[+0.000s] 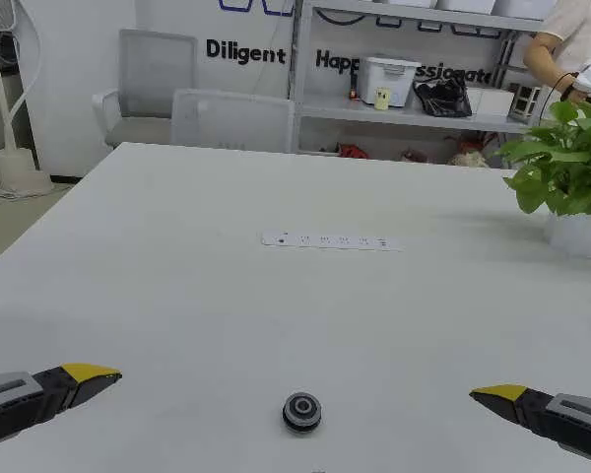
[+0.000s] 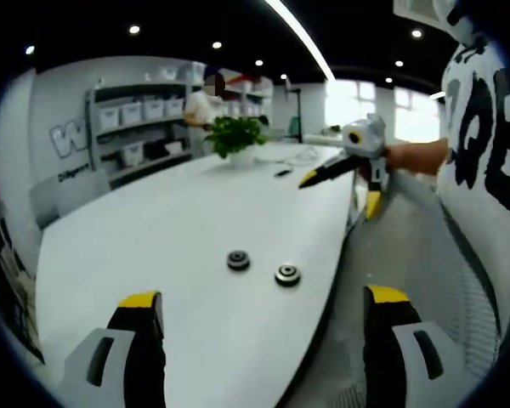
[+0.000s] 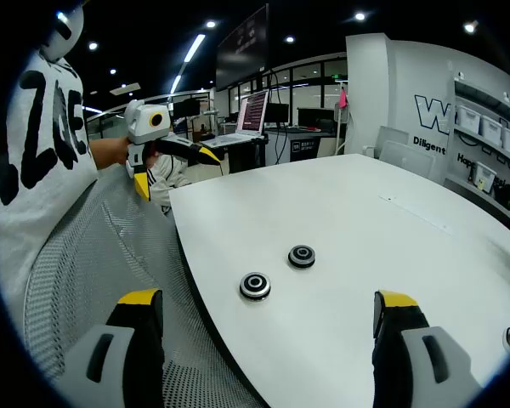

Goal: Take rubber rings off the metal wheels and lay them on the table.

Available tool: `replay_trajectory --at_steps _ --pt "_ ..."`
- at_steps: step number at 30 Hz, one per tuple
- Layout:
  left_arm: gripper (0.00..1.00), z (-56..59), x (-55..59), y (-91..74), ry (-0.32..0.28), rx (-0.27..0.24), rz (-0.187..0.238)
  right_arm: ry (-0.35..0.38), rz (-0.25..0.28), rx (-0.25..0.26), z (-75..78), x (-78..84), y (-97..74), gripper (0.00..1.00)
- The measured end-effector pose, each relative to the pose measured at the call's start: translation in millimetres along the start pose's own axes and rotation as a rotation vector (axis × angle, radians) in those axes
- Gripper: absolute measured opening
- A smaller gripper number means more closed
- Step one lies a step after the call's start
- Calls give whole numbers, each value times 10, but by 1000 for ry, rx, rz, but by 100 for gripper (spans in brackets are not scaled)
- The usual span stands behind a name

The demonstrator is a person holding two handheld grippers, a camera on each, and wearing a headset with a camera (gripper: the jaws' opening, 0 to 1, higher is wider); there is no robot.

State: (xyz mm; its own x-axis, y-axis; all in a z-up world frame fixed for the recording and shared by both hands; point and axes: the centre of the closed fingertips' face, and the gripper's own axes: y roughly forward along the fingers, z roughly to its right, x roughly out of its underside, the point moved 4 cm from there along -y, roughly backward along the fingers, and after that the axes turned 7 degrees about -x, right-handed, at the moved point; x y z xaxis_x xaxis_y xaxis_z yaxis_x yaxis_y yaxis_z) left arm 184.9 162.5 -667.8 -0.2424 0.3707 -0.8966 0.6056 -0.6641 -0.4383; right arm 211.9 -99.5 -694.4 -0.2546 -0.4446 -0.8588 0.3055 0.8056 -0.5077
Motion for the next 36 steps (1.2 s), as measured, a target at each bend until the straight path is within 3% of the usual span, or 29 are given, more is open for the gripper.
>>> replay_trajectory --at_steps 12,19,23,28,36 --pt "99 -72 9 -12 2 12 14 1 -2 45 60 -31 -30 100" --pt "99 -112 37 -7 -30 -30 19 -2 -9 -4 79 6 34 100" --pt "99 -129 -13 -3 -55 -64 36 -3 -8 -40 88 -4 55 100" --pt "99 -123 22 36 -59 -83 13 -8 0 -69 133 -29 69 100" --pt "99 -210 39 -30 -46 -115 -6 -4 21 -99 138 -53 154 100"
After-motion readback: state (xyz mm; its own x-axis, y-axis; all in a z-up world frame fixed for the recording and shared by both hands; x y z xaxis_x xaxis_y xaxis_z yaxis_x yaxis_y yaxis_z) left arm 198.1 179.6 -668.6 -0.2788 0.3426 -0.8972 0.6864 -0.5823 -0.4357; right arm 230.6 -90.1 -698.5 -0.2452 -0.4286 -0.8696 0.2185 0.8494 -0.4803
